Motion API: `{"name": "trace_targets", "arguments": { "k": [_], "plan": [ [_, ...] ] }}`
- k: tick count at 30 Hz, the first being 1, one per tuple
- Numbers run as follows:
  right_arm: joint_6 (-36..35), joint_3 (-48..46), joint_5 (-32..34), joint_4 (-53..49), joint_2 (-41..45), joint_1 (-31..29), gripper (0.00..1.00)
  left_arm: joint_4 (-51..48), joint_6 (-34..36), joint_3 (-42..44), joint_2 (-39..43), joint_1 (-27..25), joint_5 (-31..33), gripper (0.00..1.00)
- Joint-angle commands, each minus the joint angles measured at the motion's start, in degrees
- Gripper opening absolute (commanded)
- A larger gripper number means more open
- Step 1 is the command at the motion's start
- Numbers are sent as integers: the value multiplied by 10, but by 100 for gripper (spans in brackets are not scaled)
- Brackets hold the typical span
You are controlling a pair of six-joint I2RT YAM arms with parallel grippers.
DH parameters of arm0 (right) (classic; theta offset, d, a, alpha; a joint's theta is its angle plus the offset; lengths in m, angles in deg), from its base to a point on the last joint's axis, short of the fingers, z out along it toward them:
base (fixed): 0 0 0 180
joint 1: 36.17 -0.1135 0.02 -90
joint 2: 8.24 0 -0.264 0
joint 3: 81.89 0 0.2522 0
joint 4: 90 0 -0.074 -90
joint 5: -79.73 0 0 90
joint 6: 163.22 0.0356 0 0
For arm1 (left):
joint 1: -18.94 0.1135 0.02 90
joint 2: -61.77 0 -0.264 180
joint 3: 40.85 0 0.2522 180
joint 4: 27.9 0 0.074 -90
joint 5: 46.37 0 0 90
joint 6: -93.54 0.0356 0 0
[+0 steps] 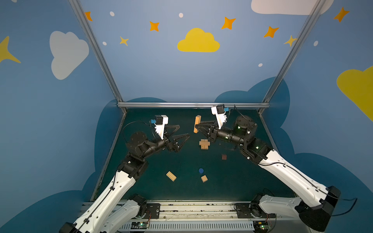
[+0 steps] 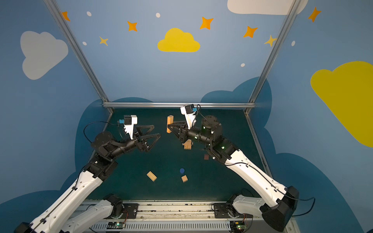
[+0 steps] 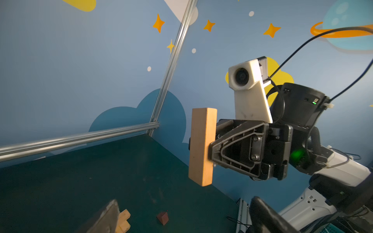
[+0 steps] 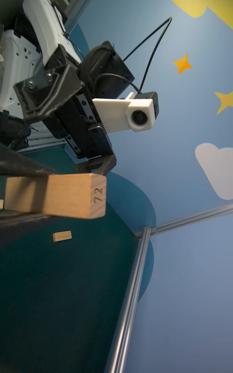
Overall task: Build the wood block tower
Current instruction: 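Carry the plank upright with the right gripper over the printed block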
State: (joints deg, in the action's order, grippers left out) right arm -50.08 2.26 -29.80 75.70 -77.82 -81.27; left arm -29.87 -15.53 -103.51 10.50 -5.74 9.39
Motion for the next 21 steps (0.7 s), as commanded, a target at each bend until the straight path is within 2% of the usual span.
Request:
{"name": "trace_targets", "arguments": {
  "k": [1, 13, 21],
  "plan": [
    [-9, 13, 50, -49, -14, 2, 0, -25, 10, -21, -6, 7, 29, 100],
    [57, 29, 128, -163, -58, 39, 0, -45, 18, -26, -31, 13, 67, 100],
    [91, 44, 173, -251, -106, 50, 0, -163, 36, -80, -107, 13, 123, 100]
  ]
}}
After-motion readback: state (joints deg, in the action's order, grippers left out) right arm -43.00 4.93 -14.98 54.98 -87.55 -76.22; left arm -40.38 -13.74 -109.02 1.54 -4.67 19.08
